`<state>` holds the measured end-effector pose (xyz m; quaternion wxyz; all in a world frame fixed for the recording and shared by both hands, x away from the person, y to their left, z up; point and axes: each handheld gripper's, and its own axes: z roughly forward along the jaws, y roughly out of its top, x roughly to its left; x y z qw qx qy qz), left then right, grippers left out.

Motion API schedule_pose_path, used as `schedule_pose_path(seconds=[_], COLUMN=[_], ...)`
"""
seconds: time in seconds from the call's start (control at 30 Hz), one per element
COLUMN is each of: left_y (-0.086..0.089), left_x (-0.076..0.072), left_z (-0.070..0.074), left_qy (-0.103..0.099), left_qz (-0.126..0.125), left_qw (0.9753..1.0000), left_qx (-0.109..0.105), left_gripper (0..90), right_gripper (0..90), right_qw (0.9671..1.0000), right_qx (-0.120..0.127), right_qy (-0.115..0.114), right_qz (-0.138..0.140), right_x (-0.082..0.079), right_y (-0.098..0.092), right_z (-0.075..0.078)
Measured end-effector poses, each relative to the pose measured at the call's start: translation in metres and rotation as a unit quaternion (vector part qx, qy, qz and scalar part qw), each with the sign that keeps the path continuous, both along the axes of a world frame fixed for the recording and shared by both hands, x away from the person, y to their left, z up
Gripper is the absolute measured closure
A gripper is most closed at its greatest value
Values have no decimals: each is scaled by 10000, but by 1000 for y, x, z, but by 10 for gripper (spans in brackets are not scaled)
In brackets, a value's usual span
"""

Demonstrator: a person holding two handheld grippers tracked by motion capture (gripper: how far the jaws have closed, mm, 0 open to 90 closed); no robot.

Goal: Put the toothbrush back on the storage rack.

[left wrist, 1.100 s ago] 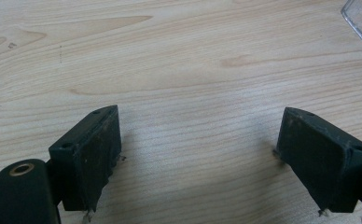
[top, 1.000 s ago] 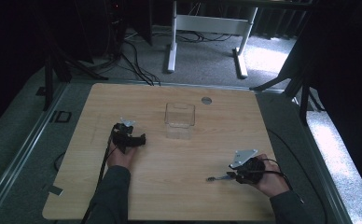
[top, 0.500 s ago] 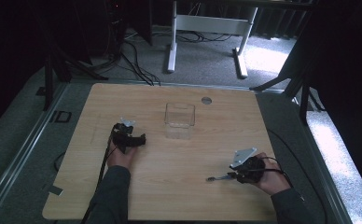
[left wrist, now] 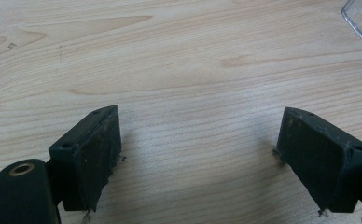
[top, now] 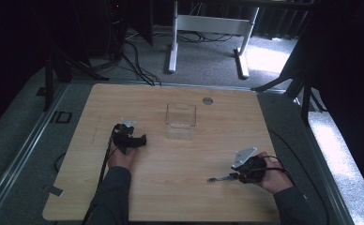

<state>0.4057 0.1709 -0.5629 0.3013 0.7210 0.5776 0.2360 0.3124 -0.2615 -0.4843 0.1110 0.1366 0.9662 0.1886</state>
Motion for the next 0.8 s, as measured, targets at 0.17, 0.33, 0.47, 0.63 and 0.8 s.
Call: schedule_pose_path(seconds=[0.17,0.33,0.47,0.63,0.8], left_y=[0,0,0,0,0], left_x=[0,0,0,0,0], left_z=[0,0,0,0,0], left_qy=[-1,-1,0,-1,-1], left_qz=[1,0,-1,1,0], left_qw=[10000,10000,10000,10000,10000], left_qx=[0,-1,0,-2,-1], left_gripper=[139,139,139,139,139], right_gripper=[702,701,699,689,687], right_qw=[10000,9999,9999,9997,9997], right_qx=[-13,-70,-76,-120,-141], right_qy=[39,85,108,100,113], right_qz=[52,80,110,166,185], right_x=[2,4,5,6,8], right_y=[-2,-4,-5,-6,-7], right_z=[0,0,0,1,1])
